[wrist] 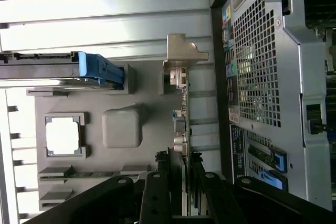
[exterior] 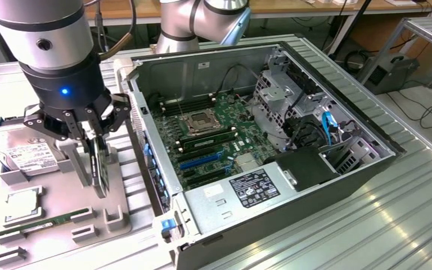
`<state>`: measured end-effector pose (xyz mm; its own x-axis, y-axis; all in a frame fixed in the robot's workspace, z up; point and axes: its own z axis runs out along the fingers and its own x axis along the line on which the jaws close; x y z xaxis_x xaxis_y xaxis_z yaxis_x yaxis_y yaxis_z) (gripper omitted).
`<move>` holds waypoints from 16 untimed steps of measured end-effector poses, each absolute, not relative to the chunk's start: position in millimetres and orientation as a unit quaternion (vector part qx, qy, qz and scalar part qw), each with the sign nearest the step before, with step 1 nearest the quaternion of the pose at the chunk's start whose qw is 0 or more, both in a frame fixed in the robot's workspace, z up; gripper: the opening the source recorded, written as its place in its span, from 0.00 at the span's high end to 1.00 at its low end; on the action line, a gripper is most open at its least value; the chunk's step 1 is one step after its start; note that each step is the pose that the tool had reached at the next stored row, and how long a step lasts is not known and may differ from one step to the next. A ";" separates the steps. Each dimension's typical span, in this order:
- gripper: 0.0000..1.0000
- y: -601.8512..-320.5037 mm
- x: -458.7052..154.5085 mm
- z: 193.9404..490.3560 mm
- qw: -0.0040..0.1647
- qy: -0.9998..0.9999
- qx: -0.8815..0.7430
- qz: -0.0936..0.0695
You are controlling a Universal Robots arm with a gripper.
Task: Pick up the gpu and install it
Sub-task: 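Pick up the gpu and move the gpu toward the slot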
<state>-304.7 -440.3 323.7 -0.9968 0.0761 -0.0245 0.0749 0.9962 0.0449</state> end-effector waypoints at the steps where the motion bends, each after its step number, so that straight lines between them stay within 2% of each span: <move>1: 0.73 -440.2 -304.7 324.5 0.013 0.999 0.038 0.022; 16: 0.73 -439.0 -304.7 339.0 0.013 0.999 0.038 0.022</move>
<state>-304.7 -439.0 339.0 -0.9968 0.0760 -0.0244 0.0749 0.9962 0.0448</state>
